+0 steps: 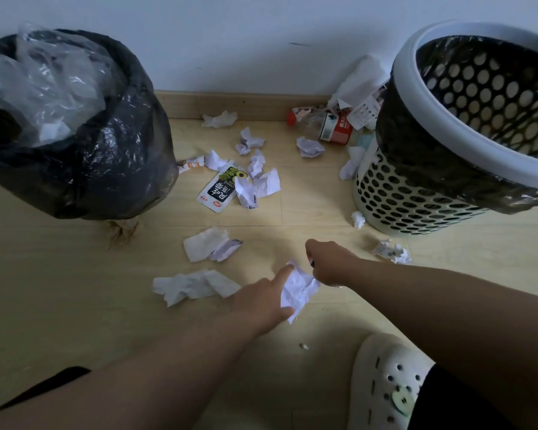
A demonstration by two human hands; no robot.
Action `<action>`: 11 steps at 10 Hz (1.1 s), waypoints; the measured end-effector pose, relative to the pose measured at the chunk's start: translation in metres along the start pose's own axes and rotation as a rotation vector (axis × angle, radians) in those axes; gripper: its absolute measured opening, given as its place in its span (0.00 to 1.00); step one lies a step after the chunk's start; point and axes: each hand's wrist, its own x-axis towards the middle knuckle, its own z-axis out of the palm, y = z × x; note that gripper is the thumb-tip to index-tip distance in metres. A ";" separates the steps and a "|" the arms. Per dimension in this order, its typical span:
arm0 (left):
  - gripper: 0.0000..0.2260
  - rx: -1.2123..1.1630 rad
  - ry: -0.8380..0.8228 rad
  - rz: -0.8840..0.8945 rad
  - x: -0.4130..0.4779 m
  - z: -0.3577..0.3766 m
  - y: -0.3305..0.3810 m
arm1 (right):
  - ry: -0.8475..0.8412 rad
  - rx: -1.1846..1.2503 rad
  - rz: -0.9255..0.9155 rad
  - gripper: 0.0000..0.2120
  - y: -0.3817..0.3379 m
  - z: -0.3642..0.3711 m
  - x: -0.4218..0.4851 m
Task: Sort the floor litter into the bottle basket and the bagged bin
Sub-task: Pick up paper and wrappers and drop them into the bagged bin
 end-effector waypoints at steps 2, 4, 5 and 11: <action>0.18 0.263 -0.069 0.026 -0.006 0.005 0.002 | -0.083 -0.204 -0.079 0.10 -0.003 0.004 -0.006; 0.14 0.375 -0.070 0.043 -0.011 0.001 0.004 | -0.150 -0.274 -0.077 0.11 -0.005 0.008 -0.011; 0.13 0.288 -0.058 0.017 -0.011 -0.001 -0.003 | -0.184 -0.231 -0.028 0.12 -0.009 0.000 -0.015; 0.17 -0.669 0.414 -0.316 0.024 -0.129 0.006 | 0.070 1.147 0.348 0.17 -0.051 -0.043 0.020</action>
